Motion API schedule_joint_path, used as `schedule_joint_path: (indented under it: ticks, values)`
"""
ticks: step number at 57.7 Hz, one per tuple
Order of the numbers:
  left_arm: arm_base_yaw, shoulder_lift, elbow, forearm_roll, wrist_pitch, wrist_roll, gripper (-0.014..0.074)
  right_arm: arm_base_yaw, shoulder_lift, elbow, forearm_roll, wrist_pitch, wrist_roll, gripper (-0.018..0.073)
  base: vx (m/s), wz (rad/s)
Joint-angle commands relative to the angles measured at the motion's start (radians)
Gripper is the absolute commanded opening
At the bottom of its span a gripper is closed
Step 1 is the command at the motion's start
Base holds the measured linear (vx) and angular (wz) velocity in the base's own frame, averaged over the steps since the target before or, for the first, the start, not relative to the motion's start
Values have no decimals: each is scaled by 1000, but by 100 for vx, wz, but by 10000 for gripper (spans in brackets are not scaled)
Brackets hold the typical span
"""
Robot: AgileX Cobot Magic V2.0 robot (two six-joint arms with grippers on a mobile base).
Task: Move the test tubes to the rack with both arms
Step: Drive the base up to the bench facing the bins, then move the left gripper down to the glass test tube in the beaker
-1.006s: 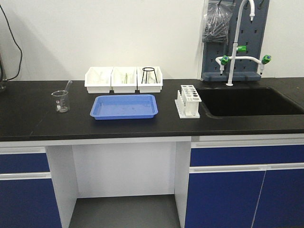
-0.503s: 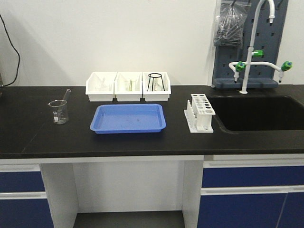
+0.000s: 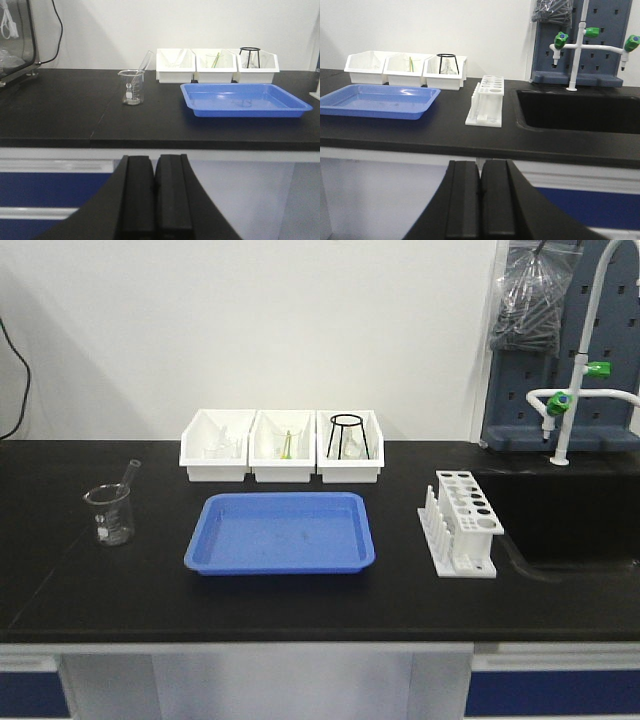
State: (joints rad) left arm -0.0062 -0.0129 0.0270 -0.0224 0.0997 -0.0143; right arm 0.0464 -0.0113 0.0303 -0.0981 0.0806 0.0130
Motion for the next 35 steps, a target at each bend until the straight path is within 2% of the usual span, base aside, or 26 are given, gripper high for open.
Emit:
schedule_joint_path:
  ticks: [1,35]
  values:
    - [-6,-2,-25,-7,-77,-6,-6,-2,-10,14,-3,-81,1,-13,41,0]
    - [-6,-2,-25,-7,-77,-6,-6,-2,-10,14,-3,-81,1,-13,39,1]
